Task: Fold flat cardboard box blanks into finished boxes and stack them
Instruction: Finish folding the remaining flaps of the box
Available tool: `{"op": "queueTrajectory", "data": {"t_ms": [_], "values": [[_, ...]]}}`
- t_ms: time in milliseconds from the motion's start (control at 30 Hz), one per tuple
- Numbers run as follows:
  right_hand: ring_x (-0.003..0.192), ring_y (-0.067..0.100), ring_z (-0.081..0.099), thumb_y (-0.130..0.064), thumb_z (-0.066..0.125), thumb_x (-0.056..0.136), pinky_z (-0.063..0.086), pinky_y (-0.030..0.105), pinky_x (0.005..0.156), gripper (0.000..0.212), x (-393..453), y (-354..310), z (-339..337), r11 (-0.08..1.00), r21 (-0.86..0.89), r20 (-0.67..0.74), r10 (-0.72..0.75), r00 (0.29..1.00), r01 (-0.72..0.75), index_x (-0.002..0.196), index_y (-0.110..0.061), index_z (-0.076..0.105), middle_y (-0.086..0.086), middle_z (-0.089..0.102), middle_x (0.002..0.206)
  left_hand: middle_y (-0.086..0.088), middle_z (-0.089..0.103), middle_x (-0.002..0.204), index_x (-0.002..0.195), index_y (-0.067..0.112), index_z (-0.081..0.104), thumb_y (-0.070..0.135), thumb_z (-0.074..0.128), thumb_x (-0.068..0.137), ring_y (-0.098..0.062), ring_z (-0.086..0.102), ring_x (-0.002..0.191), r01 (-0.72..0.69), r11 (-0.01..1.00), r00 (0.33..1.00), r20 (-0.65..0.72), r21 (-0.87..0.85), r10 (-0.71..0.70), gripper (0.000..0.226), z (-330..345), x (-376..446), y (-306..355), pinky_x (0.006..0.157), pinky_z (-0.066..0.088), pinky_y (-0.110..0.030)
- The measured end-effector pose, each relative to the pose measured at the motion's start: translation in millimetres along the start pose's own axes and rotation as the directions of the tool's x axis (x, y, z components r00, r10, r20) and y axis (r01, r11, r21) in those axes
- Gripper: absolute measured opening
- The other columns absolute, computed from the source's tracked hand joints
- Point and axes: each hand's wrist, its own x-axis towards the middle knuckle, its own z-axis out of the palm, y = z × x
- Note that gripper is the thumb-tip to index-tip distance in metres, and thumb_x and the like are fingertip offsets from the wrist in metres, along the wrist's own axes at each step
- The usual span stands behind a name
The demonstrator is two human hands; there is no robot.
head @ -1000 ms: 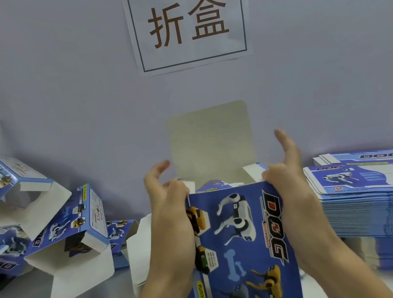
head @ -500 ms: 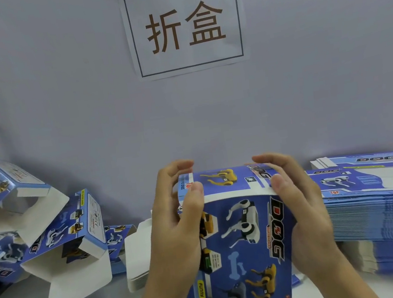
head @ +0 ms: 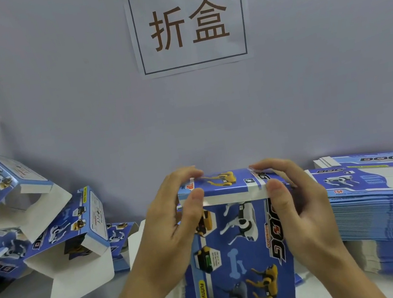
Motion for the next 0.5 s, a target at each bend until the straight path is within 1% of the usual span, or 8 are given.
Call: {"op": "queueTrajectory", "data": {"t_ms": [67, 133, 233, 300, 367, 400, 433, 500], "values": [[0.077, 0.023, 0.075, -0.050, 0.059, 0.090, 0.058, 0.029, 0.056, 0.027, 3.0, -2.7, -3.5, 0.992, 0.076, -0.065, 0.102, 0.993, -0.097, 0.105, -0.029, 0.066, 0.004, 0.075, 0.095, 0.039, 0.057, 0.120, 0.139, 0.051, 0.034, 0.066, 0.067, 0.080, 0.014, 0.061, 0.104, 0.206, 0.976, 0.969, 0.156, -0.073, -0.192, 0.069, -4.7, -0.4, -0.6, 0.071, 0.050, -0.007], [0.070, 0.025, 0.075, -0.058, 0.062, 0.087, 0.058, 0.033, 0.053, 0.029, 6.0, -4.6, -13.7, 0.925, 0.245, -0.071, 0.317, 0.946, -0.291, 0.100, -0.034, 0.071, 0.007, 0.076, 0.086, 0.054, 0.050, 0.114, 0.140, 0.065, 0.017, 0.064, 0.077, 0.057, 0.024, 0.055, 0.103, 0.350, 0.933, 0.865, 0.354, 0.083, -0.356, 0.103, -13.2, -1.6, -3.2, 0.075, 0.051, -0.006], [0.084, 0.026, 0.074, -0.067, 0.043, 0.088, 0.059, 0.043, 0.072, 0.051, 10.8, -0.1, -33.0, 0.790, 0.306, 0.021, 0.553, 0.833, -0.532, 0.116, -0.035, 0.071, 0.011, 0.076, 0.101, 0.028, 0.063, 0.122, 0.140, 0.060, 0.032, 0.063, 0.085, 0.054, -0.001, 0.066, 0.109, 0.416, 0.868, 0.675, 0.548, 0.271, -0.494, 0.101, -23.0, -3.8, 3.8, 0.094, 0.055, -0.027], [0.074, 0.017, 0.072, -0.059, 0.038, 0.096, 0.055, 0.032, 0.066, 0.050, 12.4, 3.0, -40.8, 0.737, 0.346, -0.006, 0.621, 0.784, -0.581, 0.123, -0.028, 0.067, 0.004, 0.076, 0.091, 0.017, 0.070, 0.112, 0.124, 0.053, 0.057, 0.049, 0.089, 0.058, -0.007, 0.072, 0.096, 0.416, 0.902, 0.730, 0.547, 0.120, -0.410, 0.074, -23.1, -3.0, 7.3, 0.084, 0.058, -0.025], [0.082, 0.019, 0.072, -0.051, 0.037, 0.101, 0.054, 0.033, 0.067, 0.045, 12.0, 7.8, -42.1, 0.721, 0.355, -0.043, 0.648, 0.760, -0.595, 0.123, -0.027, 0.067, 0.008, 0.075, 0.096, 0.006, 0.076, 0.095, 0.105, 0.032, 0.070, 0.037, 0.092, 0.058, -0.009, 0.073, 0.077, 0.336, 0.928, 0.935, 0.175, -0.162, -0.308, 0.051, -36.5, 6.9, -0.9, 0.066, 0.059, -0.023], [0.095, 0.026, 0.071, -0.051, 0.037, 0.101, 0.054, 0.041, 0.074, 0.043, 10.9, 10.5, -42.2, 0.729, 0.336, -0.058, 0.648, 0.759, -0.597, 0.121, -0.029, 0.068, 0.011, 0.074, 0.106, 0.001, 0.077, 0.096, 0.107, 0.023, 0.069, 0.039, 0.091, 0.059, -0.013, 0.073, 0.076, 0.278, 0.909, 0.933, -0.137, -0.309, -0.332, 0.055, -53.3, 12.6, -13.3, 0.065, 0.061, -0.031], [0.103, 0.031, 0.069, -0.050, 0.038, 0.101, 0.053, 0.047, 0.080, 0.041, 10.2, 13.7, -41.8, 0.738, 0.317, -0.071, 0.644, 0.761, -0.595, 0.121, -0.031, 0.068, 0.011, 0.073, 0.112, -0.007, 0.075, 0.108, 0.115, 0.013, 0.063, 0.045, 0.086, 0.066, -0.023, 0.072, 0.086, 0.219, 0.893, 0.854, -0.366, -0.392, -0.370, 0.062, -71.7, 18.1, -24.6, 0.076, 0.062, -0.042], [0.106, 0.031, 0.069, -0.050, 0.040, 0.101, 0.052, 0.048, 0.083, 0.038, 8.7, 17.2, -38.9, 0.768, 0.263, -0.081, 0.621, 0.780, -0.584, 0.121, -0.034, 0.067, 0.008, 0.073, 0.115, -0.023, 0.059, 0.129, 0.125, 0.003, 0.054, 0.057, 0.069, 0.083, -0.046, 0.058, 0.108, 0.325, 0.876, 0.775, -0.430, -0.355, -0.462, 0.071, -98.2, 20.8, -40.3, 0.100, 0.049, -0.058]]}}
